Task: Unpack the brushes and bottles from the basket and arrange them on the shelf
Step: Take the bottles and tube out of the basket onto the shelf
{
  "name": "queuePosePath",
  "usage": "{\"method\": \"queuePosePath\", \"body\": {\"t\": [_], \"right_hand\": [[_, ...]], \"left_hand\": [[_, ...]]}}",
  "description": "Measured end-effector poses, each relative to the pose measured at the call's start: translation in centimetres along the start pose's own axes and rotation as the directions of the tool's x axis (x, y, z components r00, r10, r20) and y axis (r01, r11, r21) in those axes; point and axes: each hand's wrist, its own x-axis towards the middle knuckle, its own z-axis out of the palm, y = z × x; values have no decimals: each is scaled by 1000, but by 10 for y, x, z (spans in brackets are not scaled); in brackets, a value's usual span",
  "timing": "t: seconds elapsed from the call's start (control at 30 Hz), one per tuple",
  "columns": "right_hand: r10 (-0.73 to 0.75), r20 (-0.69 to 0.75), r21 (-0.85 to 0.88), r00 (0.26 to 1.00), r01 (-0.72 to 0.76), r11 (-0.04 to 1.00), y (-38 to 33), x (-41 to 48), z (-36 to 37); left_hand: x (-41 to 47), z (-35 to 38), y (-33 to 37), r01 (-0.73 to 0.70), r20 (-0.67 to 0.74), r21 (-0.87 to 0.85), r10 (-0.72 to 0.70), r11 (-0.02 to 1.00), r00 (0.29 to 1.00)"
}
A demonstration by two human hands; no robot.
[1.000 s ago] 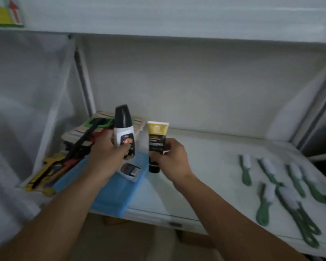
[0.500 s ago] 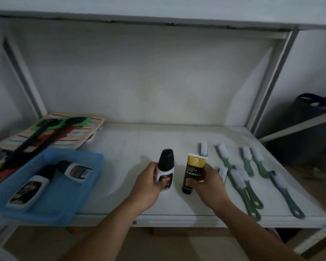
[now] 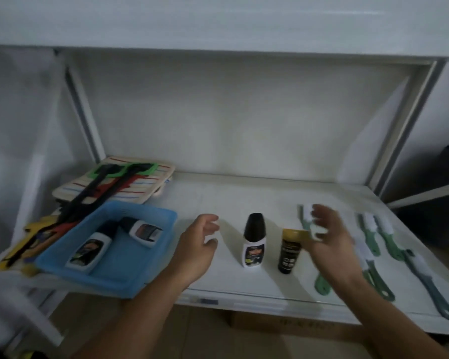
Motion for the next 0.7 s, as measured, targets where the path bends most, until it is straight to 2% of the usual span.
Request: {"method": "queuePosePath", "body": {"t": [0.1, 0.17, 0.23, 0.33, 0.4, 0.5, 0.57, 0.7], "right_hand": [[-150, -140, 34, 979, 156, 987, -42, -5, 0], [-272, -192, 28, 943, 282, 959, -77, -12, 16], [-397, -138, 31, 907, 405, 914, -107, -19, 46], [-533, 102, 48, 840, 531, 846, -132, -29, 110], [-504, 324, 20, 800, 527, 850, -142, -35, 158], [-351, 592, -164, 726, 535, 829, -148, -36, 225], [-272, 692, -286, 668, 600, 747, -150, -33, 261], [-77, 783, -463, 617, 661, 590, -145, -26, 309]], "left_hand": [[-4, -60, -7, 2, -218, 14, 1, 1000, 976], [-5, -104, -19, 80, -330, 125, -35, 989, 944], [-4, -145, -35, 216, -391, 304, -86, 928, 916], [-4, -188, -58, 394, -409, 516, -185, 761, 894], [-2, -201, -70, 459, -373, 606, -278, 650, 885], [2, -203, -82, 440, -303, 723, -328, 532, 895], [5, -200, -87, 411, -273, 748, -322, 521, 906], [8, -195, -99, 343, -184, 787, -336, 513, 924]]}}
